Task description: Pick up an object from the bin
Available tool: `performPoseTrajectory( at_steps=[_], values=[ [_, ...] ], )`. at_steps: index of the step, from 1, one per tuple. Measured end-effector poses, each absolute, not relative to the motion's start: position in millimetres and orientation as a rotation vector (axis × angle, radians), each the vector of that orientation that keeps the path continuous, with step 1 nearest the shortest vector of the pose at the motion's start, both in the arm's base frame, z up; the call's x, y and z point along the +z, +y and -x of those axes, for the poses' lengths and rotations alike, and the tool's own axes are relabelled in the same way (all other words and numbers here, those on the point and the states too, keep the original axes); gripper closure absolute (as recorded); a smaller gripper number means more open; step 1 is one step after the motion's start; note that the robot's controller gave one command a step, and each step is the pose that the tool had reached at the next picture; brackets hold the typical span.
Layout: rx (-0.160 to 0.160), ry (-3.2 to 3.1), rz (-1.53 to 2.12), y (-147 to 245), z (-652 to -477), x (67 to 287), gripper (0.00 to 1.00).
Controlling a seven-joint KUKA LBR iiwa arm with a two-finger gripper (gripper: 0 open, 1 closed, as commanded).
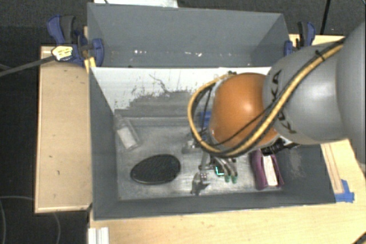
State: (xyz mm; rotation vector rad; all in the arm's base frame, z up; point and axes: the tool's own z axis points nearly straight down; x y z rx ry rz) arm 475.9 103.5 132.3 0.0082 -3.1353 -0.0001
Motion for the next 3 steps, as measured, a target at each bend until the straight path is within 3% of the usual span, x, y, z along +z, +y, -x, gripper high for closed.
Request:
performPoseTrajectory(
  at_steps=[1, 2, 3],
  values=[
    [-0.006, -3.145, 0.089, 163, -485.2, 69, 0.00],
    [-0.005, -3.149, 0.101, 160, -486.7, 72, 1.00],
    [-0.005, -3.146, 0.159, 163, -498.7, 240, 1.00]
  ],
)
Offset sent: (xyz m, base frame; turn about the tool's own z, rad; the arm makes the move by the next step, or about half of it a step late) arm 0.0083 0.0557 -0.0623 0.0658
